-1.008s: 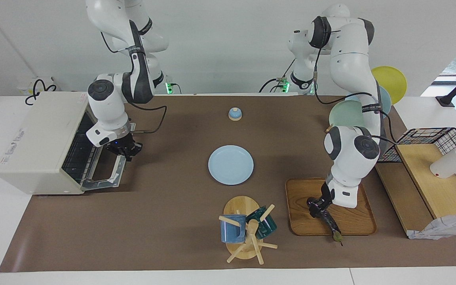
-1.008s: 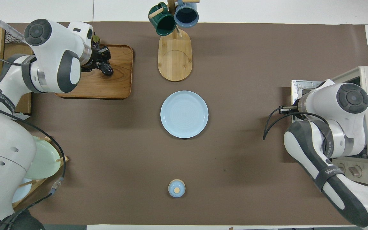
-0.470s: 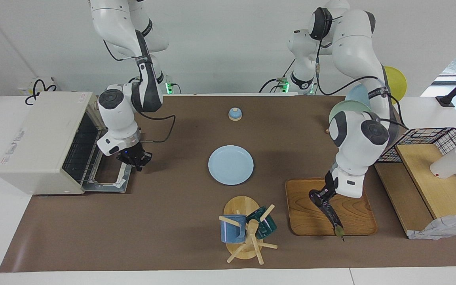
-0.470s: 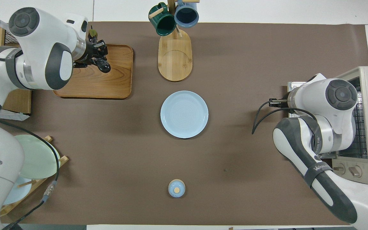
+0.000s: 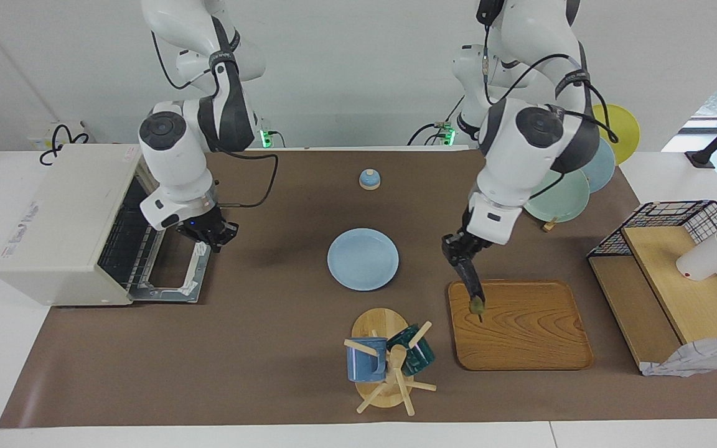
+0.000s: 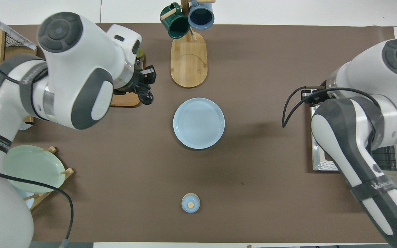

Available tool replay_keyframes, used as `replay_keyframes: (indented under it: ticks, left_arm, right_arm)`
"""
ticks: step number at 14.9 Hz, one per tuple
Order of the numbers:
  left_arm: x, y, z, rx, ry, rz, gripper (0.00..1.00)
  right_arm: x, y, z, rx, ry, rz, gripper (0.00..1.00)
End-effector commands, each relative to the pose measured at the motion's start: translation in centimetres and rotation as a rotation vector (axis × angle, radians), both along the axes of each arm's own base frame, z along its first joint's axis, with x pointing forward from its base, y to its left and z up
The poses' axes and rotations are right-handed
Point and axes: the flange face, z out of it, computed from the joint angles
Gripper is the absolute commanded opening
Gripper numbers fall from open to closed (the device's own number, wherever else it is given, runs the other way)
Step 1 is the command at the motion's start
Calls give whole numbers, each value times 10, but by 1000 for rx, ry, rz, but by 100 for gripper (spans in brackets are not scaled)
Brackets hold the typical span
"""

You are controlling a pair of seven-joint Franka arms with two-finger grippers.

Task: Put eggplant into oven
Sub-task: 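Lift the eggplant with the left gripper while the right gripper lowers the door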

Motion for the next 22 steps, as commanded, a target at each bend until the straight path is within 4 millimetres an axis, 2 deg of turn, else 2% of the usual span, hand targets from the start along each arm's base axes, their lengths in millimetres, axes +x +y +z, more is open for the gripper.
replay_keyframes:
  ticks: [1, 3, 4, 6, 7, 8, 10, 11, 12, 13, 14, 15, 17, 18, 20, 22]
  left_arm:
    - [-51, -39, -20, -5, -3, -52, 0]
    - [-77, -67, -43, -29, -19, -84, 0]
    - [-88, -87, -56, -35, -27, -99, 0]
    - [-100, -116, -99, -23, -8, -122, 0]
    - [-100, -122, -112, -26, -15, -127, 0]
    - [-100, -125, -125, -19, -5, -129, 0]
    - [-102, -124, -133, -11, 2, -133, 0]
    - [-103, -124, -134, -10, 5, -134, 0]
    - [-104, -122, -136, -6, 9, -136, 0]
    - [-104, -122, -135, -5, 11, -135, 0]
    - [-105, -122, -136, -1, 17, -135, 57]
    - [-105, -121, -135, 3, 18, -136, 100]
    - [-102, -115, -122, 1, 15, -135, 100]
    - [-99, -107, -106, -1, 14, -128, 100]
    - [-84, -74, -75, 2, 16, -126, 100]
    - [-68, -34, -44, 0, 8, -141, 100]
  right_arm:
    - [6, 3, 30, 8, 4, 3, 0]
    - [-2, 7, 29, 2, 39, 9, 0]
    - [-6, 7, 29, 3, 54, 5, 2]
    - [-15, 10, 22, 16, 73, 6, 5]
    - [-15, 30, 23, 19, 48, 39, 3]
    - [-12, 39, 24, 23, 15, 57, 3]
    - [-9, 38, 24, 26, -7, 60, 6]
    - [-8, 38, 23, 26, -5, 57, 14]
    - [-8, 38, 24, 26, -8, 61, 35]
    - [-8, 39, 24, 26, -8, 63, 44]
    - [-8, 39, 24, 26, -7, 64, 45]
    - [-7, 39, 24, 27, -10, 64, 45]
    - [-8, 44, 24, 27, -10, 72, 46]
    - [-8, 44, 24, 27, -10, 72, 46]
    - [-5, 50, 27, 27, -25, 79, 50]
    - [4, 105, 36, 42, -66, 132, 50]
